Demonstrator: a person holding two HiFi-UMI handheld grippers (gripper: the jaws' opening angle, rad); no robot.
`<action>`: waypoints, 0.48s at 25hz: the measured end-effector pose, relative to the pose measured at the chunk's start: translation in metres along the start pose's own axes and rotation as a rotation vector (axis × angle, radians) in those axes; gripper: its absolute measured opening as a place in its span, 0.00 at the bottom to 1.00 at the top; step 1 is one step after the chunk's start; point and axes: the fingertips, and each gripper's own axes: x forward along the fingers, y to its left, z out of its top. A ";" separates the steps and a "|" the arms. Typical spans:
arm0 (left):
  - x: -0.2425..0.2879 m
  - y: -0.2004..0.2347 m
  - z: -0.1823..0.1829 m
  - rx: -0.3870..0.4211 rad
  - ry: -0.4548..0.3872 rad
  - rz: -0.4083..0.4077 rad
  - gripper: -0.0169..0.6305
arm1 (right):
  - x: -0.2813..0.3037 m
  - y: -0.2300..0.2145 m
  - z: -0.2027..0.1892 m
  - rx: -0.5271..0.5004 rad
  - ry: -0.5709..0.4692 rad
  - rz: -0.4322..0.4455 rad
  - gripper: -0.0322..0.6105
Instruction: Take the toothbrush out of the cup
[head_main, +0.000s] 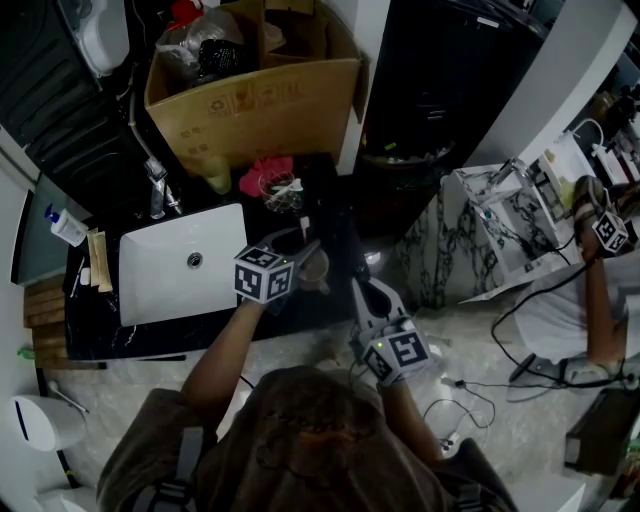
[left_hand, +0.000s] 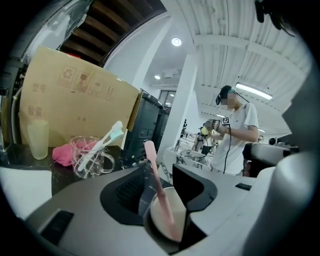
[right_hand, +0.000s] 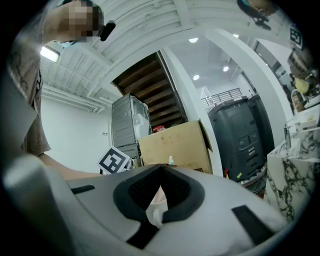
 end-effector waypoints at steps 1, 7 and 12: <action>-0.001 0.001 0.001 -0.006 -0.006 0.003 0.27 | 0.000 0.000 0.000 0.000 0.001 0.000 0.05; -0.004 0.002 0.003 -0.005 -0.024 0.010 0.11 | -0.002 0.001 -0.006 0.000 0.016 -0.002 0.05; -0.005 0.000 0.005 -0.022 -0.040 0.006 0.08 | -0.004 0.000 -0.008 0.008 0.027 -0.004 0.05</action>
